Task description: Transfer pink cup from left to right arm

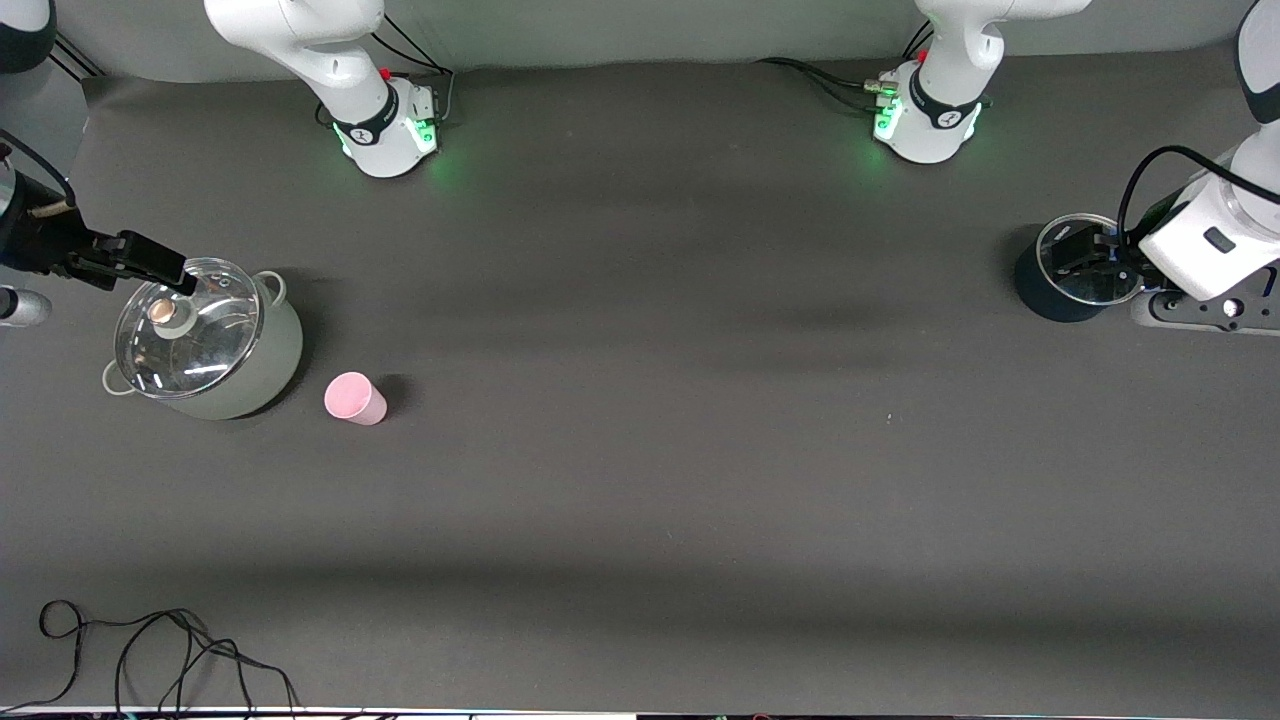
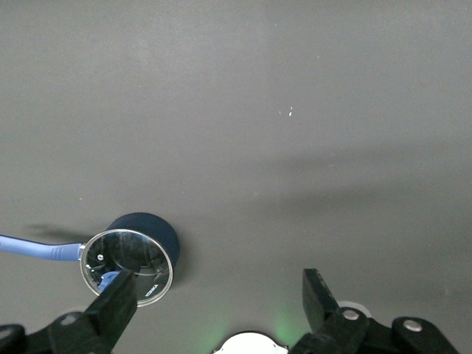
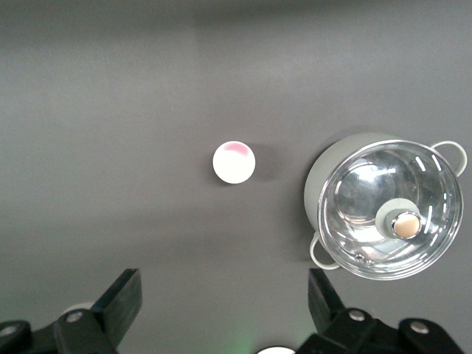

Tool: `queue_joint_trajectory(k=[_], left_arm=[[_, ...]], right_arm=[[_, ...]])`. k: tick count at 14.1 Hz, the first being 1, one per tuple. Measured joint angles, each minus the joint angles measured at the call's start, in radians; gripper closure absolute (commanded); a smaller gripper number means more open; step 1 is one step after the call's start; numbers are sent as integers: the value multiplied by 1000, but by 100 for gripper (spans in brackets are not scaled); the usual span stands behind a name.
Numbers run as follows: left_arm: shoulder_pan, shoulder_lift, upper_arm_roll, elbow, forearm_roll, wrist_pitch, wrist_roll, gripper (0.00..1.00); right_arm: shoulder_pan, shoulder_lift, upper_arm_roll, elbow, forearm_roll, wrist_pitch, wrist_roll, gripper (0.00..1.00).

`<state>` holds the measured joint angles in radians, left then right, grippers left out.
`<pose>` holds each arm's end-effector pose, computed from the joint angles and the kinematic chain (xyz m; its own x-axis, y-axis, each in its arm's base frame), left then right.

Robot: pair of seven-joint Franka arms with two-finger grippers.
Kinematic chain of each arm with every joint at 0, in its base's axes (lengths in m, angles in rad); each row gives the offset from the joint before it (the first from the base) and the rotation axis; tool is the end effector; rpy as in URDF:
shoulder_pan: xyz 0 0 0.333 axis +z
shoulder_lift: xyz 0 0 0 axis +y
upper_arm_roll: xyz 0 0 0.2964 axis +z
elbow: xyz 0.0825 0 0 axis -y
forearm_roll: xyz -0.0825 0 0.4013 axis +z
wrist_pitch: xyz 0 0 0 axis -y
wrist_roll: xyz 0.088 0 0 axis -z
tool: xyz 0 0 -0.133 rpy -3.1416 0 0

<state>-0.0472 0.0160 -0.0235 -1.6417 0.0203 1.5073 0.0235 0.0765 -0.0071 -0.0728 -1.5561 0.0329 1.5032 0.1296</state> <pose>0.5601 -0.0368 0.5307 0.9844 -0.0920 -0.1502 -0.0955 -0.9953 -0.0163 0.5616 0.0065 0.5844 0.9911 -0.1233 -0.0497 -0.1247 -0.9918 -0.0272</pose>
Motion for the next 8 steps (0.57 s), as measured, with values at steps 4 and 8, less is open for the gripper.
queue_joint_trajectory(k=[4, 8], left_arm=[[1, 0, 7, 5, 0, 3, 0, 0], [9, 0, 9, 12, -11, 9, 0, 0]], right_arm=[[1, -10, 10, 0, 2, 28, -1, 0], [3, -11, 16, -1, 2, 28, -1, 0]])
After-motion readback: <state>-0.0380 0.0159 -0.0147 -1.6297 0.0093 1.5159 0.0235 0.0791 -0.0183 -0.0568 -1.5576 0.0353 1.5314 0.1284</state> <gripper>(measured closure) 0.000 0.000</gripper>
